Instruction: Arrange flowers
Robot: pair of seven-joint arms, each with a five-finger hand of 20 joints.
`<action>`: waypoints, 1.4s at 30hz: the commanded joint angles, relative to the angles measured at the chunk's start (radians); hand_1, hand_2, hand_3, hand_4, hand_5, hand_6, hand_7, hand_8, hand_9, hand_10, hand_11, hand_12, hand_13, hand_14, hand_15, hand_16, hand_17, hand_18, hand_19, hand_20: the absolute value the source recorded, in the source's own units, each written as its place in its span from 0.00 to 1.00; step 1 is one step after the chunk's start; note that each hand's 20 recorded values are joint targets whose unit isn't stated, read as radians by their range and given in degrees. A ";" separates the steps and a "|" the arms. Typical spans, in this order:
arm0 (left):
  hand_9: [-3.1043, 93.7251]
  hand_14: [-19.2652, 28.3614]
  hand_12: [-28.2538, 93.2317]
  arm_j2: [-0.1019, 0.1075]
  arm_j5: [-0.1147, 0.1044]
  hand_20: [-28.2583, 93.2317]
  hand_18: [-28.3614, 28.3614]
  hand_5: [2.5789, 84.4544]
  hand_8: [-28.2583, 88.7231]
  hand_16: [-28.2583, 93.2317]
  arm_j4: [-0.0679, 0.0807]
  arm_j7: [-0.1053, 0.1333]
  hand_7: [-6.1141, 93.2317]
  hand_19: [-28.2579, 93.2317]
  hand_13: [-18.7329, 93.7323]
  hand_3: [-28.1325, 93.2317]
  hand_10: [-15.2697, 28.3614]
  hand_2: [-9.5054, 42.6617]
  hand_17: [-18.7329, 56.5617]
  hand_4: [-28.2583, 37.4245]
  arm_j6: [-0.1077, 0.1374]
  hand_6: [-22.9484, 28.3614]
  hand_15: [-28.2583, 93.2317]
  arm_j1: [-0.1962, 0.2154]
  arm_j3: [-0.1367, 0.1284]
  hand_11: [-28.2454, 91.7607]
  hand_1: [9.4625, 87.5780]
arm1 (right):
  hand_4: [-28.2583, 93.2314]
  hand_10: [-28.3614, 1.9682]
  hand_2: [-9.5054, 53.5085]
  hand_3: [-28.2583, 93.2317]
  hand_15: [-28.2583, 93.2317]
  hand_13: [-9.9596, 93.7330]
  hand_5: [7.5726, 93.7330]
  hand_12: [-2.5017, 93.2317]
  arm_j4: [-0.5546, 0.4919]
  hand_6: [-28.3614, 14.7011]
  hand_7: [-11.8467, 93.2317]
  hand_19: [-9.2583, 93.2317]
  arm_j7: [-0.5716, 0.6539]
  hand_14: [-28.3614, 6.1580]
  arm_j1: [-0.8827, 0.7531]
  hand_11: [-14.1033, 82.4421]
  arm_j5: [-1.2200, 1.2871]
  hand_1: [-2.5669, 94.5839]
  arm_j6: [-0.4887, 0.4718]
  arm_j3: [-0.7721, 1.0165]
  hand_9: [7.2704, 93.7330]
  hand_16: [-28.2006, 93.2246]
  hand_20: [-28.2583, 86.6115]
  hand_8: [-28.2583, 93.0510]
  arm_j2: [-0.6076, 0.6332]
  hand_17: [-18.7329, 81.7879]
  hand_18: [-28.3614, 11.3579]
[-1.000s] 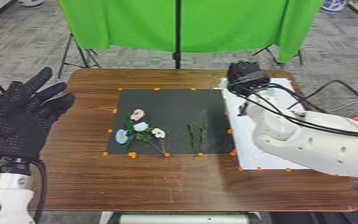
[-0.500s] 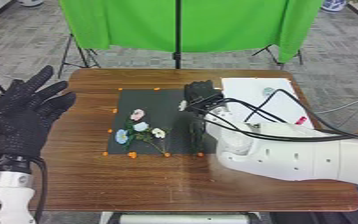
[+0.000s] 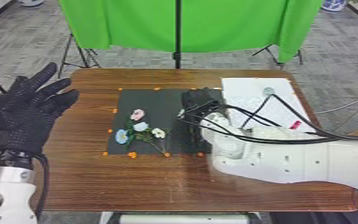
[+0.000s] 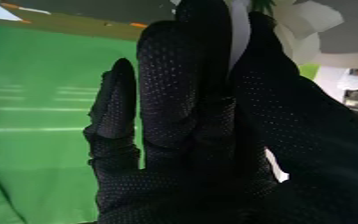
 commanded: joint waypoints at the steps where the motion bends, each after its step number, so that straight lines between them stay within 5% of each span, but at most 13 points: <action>1: 0.34 1.00 0.33 -0.005 0.008 0.38 0.98 0.39 0.17 0.13 0.008 -0.012 0.19 0.78 0.39 0.85 0.81 0.39 0.18 0.00 -0.010 0.63 0.74 0.004 0.007 0.47 0.10 | 0.00 0.77 0.00 0.85 0.72 0.80 0.82 0.40 -0.002 0.75 0.36 0.94 0.011 0.77 0.017 0.25 -0.024 0.58 -0.007 -0.012 0.97 0.47 0.51 0.22 -0.014 0.46 0.25; 9: 0.34 1.00 0.33 -0.009 0.007 0.38 0.98 0.39 0.17 0.13 0.007 -0.005 0.19 0.78 0.39 0.84 0.81 0.39 0.18 0.00 -0.015 0.63 0.74 0.011 0.004 0.47 0.11 | 0.00 0.73 0.00 0.85 0.74 0.77 0.74 0.38 -0.011 0.72 0.36 0.93 0.022 0.73 0.027 0.26 0.004 0.53 -0.010 -0.006 0.91 0.45 0.52 0.20 -0.007 0.44 0.24; 20: 0.34 1.00 0.33 -0.016 0.007 0.38 0.98 0.40 0.17 0.13 0.009 -0.004 0.19 0.78 0.40 0.85 0.81 0.40 0.18 0.00 -0.010 0.64 0.74 0.010 0.005 0.47 0.10 | 0.00 0.59 0.00 0.92 0.78 0.74 0.64 0.21 -0.043 0.67 0.29 0.91 0.016 0.61 0.020 0.44 0.072 0.41 -0.069 0.039 0.78 0.37 0.52 0.12 0.018 0.44 0.18; 28: 0.34 1.00 0.33 -0.023 0.012 0.38 0.98 0.40 0.17 0.13 0.011 -0.022 0.19 0.78 0.39 0.85 0.82 0.40 0.17 0.00 -0.010 0.64 0.74 -0.002 0.009 0.47 0.10 | 0.00 0.56 0.00 0.92 0.79 0.73 0.62 0.20 -0.056 0.66 0.28 0.91 0.007 0.57 0.014 0.45 0.077 0.37 -0.094 0.058 0.76 0.37 0.52 0.12 0.025 0.43 0.14; 42: 0.34 1.00 0.33 -0.023 0.009 0.38 0.98 0.40 0.17 0.13 0.007 -0.014 0.18 0.78 0.39 0.85 0.82 0.40 0.17 0.00 -0.004 0.64 0.74 0.013 0.009 0.47 0.10 | 0.03 0.49 0.05 0.92 0.78 0.73 0.62 0.19 -0.084 0.64 0.27 0.90 0.009 0.51 0.023 0.40 0.084 0.30 -0.055 0.049 0.76 0.36 0.53 0.12 0.033 0.43 0.08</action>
